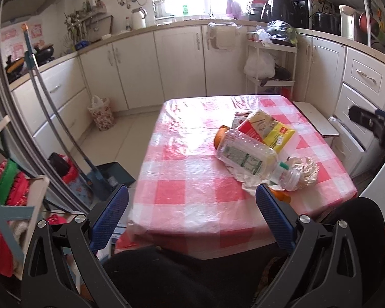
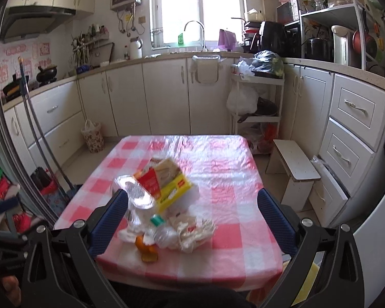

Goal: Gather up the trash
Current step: 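Close the left gripper around the clear plastic bottle on the table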

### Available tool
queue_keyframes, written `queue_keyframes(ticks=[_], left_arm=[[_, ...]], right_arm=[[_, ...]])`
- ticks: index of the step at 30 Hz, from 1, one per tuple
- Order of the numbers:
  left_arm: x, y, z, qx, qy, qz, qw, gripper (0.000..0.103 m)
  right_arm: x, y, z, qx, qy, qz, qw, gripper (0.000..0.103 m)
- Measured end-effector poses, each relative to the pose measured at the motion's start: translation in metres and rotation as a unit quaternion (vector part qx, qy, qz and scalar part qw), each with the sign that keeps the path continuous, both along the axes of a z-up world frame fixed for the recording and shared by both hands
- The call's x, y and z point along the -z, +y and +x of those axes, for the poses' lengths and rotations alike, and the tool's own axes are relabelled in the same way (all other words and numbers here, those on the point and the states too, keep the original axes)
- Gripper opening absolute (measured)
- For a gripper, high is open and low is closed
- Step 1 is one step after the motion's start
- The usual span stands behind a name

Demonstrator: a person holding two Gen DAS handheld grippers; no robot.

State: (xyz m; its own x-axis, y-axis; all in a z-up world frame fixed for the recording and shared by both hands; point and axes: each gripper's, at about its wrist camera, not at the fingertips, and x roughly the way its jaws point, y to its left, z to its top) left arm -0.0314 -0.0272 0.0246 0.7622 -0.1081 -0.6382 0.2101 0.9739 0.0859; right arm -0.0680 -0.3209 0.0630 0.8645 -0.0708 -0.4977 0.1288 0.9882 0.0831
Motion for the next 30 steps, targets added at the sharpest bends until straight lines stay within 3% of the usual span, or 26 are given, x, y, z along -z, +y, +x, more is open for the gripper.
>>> queue_keyframes(ticks=[6, 10, 12, 14, 17, 19, 23, 26, 27, 28, 30], left_arm=[[0.008, -0.024, 0.036, 0.021, 0.043, -0.04, 0.9981, 0.096], [0.034, -0.037, 0.077, 0.025, 0.126, -0.107, 0.986, 0.096], [0.049, -0.039, 0.095, 0.013, 0.161, -0.143, 0.9764, 0.096], [0.066, -0.038, 0.118, -0.01, 0.205, -0.207, 0.9565, 0.096], [0.087, -0.039, 0.136, -0.042, 0.238, -0.262, 0.9341, 0.096], [0.1, -0.042, 0.146, -0.063, 0.256, -0.275, 0.9246, 0.096], [0.121, -0.053, 0.16, -0.088, 0.276, -0.278, 0.9158, 0.093], [0.129, -0.062, 0.167, -0.078, 0.284, -0.291, 0.9101, 0.08], [0.129, -0.067, 0.168, -0.065, 0.282, -0.297, 0.9099, 0.068], [0.125, -0.068, 0.17, -0.058, 0.282, -0.301, 0.9091, 0.063], [0.119, -0.071, 0.174, -0.056, 0.28, -0.292, 0.9129, 0.059]], right_arm=[[0.018, -0.03, 0.029, 0.023, 0.005, 0.056, 0.998, 0.097], [0.046, -0.041, 0.038, 0.021, 0.036, 0.09, 0.995, 0.097], [0.048, -0.043, 0.041, 0.013, 0.04, 0.104, 0.994, 0.097], [0.047, -0.041, 0.043, 0.013, 0.035, 0.097, 0.995, 0.097], [0.054, -0.04, 0.05, 0.001, 0.049, 0.101, 0.994, 0.097], [0.055, -0.038, 0.052, -0.009, 0.051, 0.101, 0.994, 0.097], [0.058, -0.035, 0.054, -0.023, 0.056, 0.095, 0.994, 0.097], [0.06, -0.037, 0.056, -0.027, 0.058, 0.101, 0.993, 0.097], [0.06, -0.037, 0.057, -0.03, 0.059, 0.105, 0.992, 0.097], [0.06, -0.038, 0.06, -0.034, 0.06, 0.11, 0.992, 0.097], [0.062, -0.039, 0.068, -0.039, 0.063, 0.117, 0.99, 0.097]])
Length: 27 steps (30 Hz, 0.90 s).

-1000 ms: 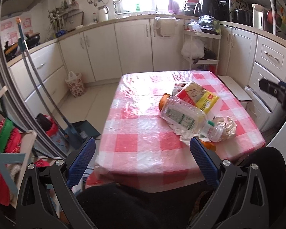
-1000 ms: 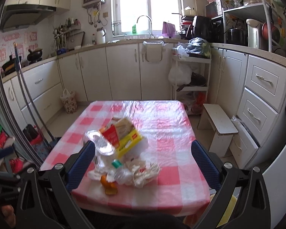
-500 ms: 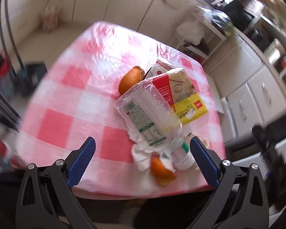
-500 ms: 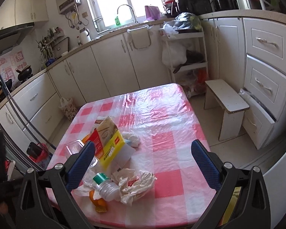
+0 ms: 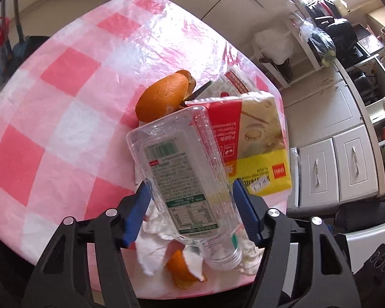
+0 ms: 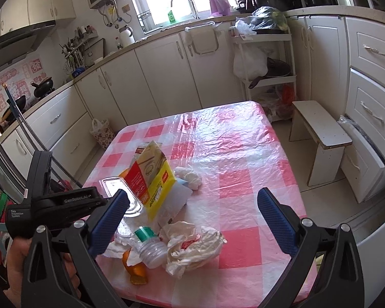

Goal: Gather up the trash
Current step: 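Close the left gripper around the clear plastic bottle on the table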

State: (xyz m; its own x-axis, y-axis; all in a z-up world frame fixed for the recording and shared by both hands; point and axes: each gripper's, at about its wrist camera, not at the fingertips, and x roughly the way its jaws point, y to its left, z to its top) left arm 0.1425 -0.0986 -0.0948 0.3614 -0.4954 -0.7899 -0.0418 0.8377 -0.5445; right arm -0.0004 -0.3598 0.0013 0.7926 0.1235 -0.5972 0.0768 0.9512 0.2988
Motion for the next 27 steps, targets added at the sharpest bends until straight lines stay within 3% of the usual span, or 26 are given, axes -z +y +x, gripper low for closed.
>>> queue_keyframes(ticks=[5, 11, 17, 19, 21, 27], left_arm=[[-0.019, 0.016, 0.008, 0.016, -0.005, -0.006, 0.9998, 0.055], [-0.047, 0.051, 0.018, 0.046, -0.031, 0.033, 0.9979, 0.054], [-0.016, 0.078, 0.033, 0.035, 0.005, 0.045, 0.9984, 0.055], [-0.007, 0.084, 0.034, 0.027, 0.016, 0.052, 0.9982, 0.055], [-0.002, 0.086, 0.036, 0.029, 0.026, 0.039, 0.9985, 0.056], [0.005, 0.081, 0.029, 0.047, 0.029, 0.053, 0.9971, 0.056]], right_arm=[[0.002, 0.004, 0.031, -0.038, 0.018, -0.015, 0.999, 0.097], [0.02, 0.011, 0.079, -0.101, 0.063, -0.004, 0.993, 0.097], [0.042, 0.018, 0.101, -0.14, 0.114, 0.072, 0.981, 0.093], [0.043, 0.025, 0.099, -0.154, 0.12, 0.079, 0.978, 0.086], [0.046, 0.029, 0.097, -0.156, 0.134, 0.076, 0.976, 0.085], [0.057, 0.021, 0.086, -0.156, 0.183, 0.117, 0.963, 0.08]])
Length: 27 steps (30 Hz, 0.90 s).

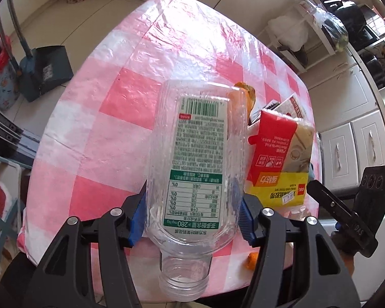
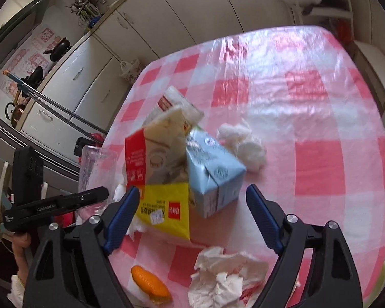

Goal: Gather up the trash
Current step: 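Close the left gripper around the clear plastic bottle on the table, then carry the bottle in the left gripper over the yellow bin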

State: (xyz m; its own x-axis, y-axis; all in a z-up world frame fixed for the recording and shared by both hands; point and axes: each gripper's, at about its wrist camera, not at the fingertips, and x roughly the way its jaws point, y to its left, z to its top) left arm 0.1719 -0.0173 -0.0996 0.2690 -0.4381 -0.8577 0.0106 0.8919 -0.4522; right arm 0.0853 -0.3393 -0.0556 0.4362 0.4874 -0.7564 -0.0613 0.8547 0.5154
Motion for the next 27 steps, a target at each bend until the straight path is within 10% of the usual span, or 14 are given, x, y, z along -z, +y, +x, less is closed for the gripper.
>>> queue_keyframes(ticks=[17, 27], left_arm=[[-0.009, 0.009, -0.012, 0.004, -0.028, 0.013, 0.9995, 0.054], [-0.022, 0.028, -0.015, -0.008, -0.05, -0.035, 0.9981, 0.054]], right_arm=[[0.017, 0.011, 0.005, -0.042, 0.065, 0.162, 0.984, 0.014], [-0.016, 0.006, -0.002, -0.031, -0.053, 0.198, 0.978, 0.002]])
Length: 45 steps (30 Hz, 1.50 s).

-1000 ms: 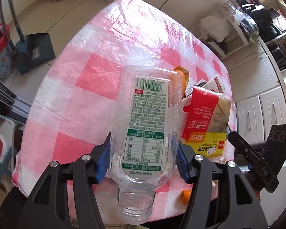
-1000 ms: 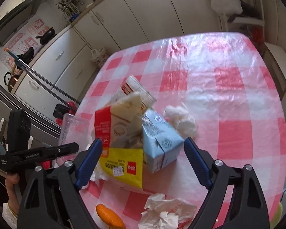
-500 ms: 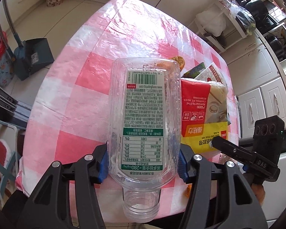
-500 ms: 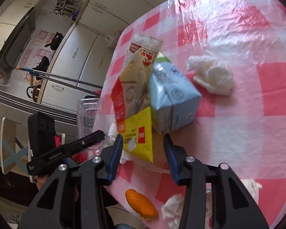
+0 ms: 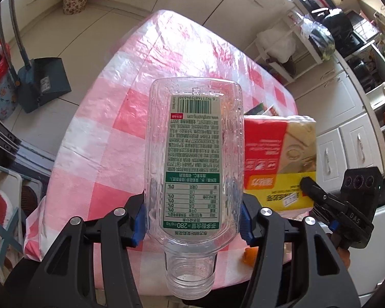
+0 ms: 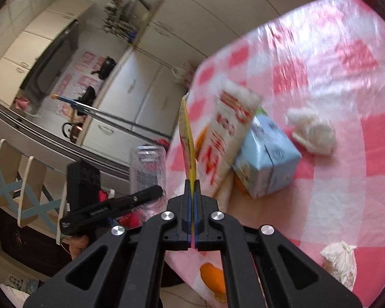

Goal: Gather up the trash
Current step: 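Carry the bottle in the left gripper over the yellow bin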

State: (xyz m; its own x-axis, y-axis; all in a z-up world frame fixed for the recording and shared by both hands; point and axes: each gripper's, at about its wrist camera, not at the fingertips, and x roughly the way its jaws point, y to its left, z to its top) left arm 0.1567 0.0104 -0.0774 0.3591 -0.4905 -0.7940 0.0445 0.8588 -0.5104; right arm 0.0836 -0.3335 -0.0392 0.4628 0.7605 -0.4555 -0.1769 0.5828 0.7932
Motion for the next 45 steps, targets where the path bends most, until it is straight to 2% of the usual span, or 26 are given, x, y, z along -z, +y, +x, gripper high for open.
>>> queue_keyframes(ticks=[4, 7, 11, 17, 23, 29, 35, 40, 45], left_arm=[[-0.01, 0.007, -0.003, -0.01, -0.022, -0.031, 0.9992, 0.054], [-0.027, 0.008, -0.009, -0.014, -0.062, -0.026, 0.9976, 0.054], [-0.049, 0.006, -0.018, -0.004, -0.107, -0.064, 0.9923, 0.054], [-0.069, -0.014, -0.03, 0.036, -0.127, -0.094, 0.9867, 0.054], [-0.094, -0.069, -0.064, 0.101, -0.137, -0.096, 0.9806, 0.054], [-0.102, -0.155, -0.098, 0.177, -0.126, -0.078, 0.9729, 0.054], [-0.106, -0.233, -0.136, 0.247, -0.124, -0.064, 0.959, 0.054], [-0.097, -0.284, -0.159, 0.283, -0.109, -0.056, 0.9514, 0.054], [-0.078, -0.33, -0.177, 0.31, -0.089, -0.043, 0.9456, 0.054]], right_arm=[[-0.014, -0.011, -0.009, 0.029, -0.056, 0.014, 0.998, 0.002], [-0.02, -0.026, -0.018, 0.05, -0.085, 0.028, 0.995, 0.002], [-0.033, -0.042, -0.031, 0.077, -0.119, 0.046, 0.989, 0.002], [-0.054, -0.074, -0.069, 0.128, -0.159, 0.076, 0.976, 0.002], [-0.057, -0.115, -0.128, 0.173, -0.164, 0.067, 0.969, 0.002], [-0.052, -0.154, -0.192, 0.23, -0.153, 0.012, 0.961, 0.002], [-0.03, -0.184, -0.239, 0.286, -0.116, -0.063, 0.949, 0.002], [0.019, -0.208, -0.258, 0.329, -0.043, -0.11, 0.937, 0.002], [0.079, -0.219, -0.253, 0.347, 0.032, -0.133, 0.928, 0.002]])
